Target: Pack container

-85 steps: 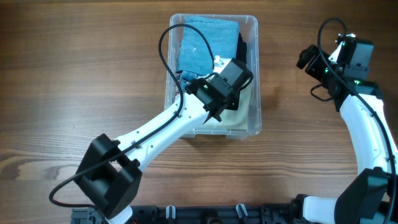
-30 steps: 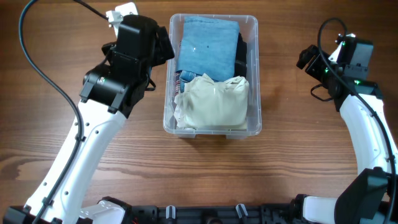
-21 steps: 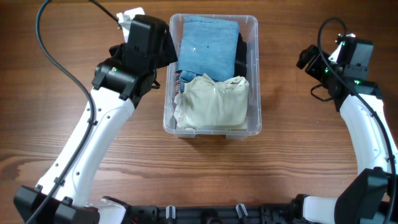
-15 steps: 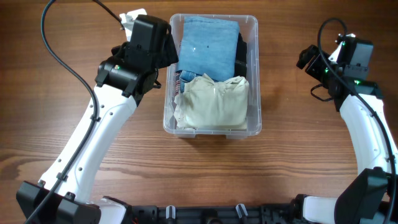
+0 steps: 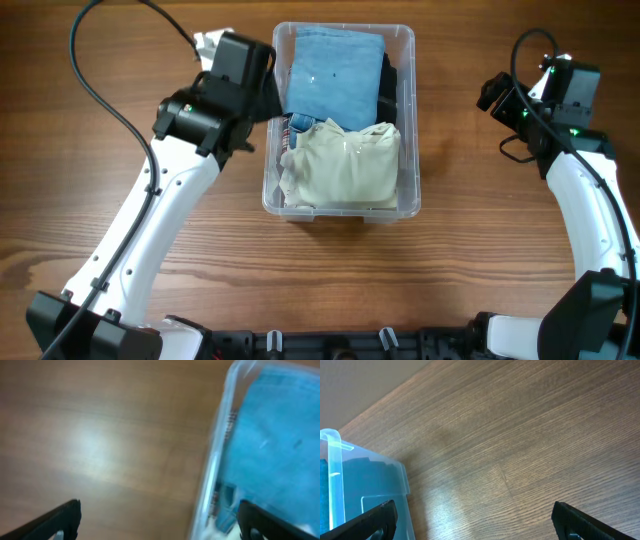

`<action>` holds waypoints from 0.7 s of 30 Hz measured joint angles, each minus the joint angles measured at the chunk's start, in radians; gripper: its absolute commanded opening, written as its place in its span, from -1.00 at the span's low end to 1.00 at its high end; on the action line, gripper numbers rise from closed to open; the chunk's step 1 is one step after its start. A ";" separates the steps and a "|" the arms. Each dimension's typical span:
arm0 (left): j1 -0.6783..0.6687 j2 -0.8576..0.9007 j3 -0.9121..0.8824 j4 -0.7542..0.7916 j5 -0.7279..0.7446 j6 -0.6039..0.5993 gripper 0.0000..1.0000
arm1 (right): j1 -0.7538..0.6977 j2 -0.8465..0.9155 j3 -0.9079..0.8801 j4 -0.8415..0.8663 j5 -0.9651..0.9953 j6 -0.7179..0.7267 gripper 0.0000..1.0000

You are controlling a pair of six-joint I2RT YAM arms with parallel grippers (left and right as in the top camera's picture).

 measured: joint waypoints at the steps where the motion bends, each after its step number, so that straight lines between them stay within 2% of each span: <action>1: 0.000 0.000 0.000 -0.024 0.001 0.000 0.99 | 0.000 0.000 0.000 0.002 0.000 0.000 1.00; 4: 0.000 0.001 0.000 -0.085 0.001 0.003 1.00 | 0.000 0.000 0.000 0.001 0.000 0.000 1.00; 9: 0.000 0.000 -0.003 -0.048 0.032 0.003 0.99 | 0.000 0.000 0.000 0.001 0.000 0.000 0.99; 15: 0.000 -0.091 -0.163 0.231 0.097 0.006 0.99 | 0.000 0.000 0.000 0.000 0.000 0.000 0.99; 20: 0.003 -0.312 -0.422 0.422 0.114 0.006 0.99 | 0.000 0.000 0.000 0.001 0.000 0.000 0.99; 21: 0.018 -0.417 -0.514 0.463 0.122 0.006 1.00 | 0.000 0.000 0.000 0.000 0.000 0.000 0.99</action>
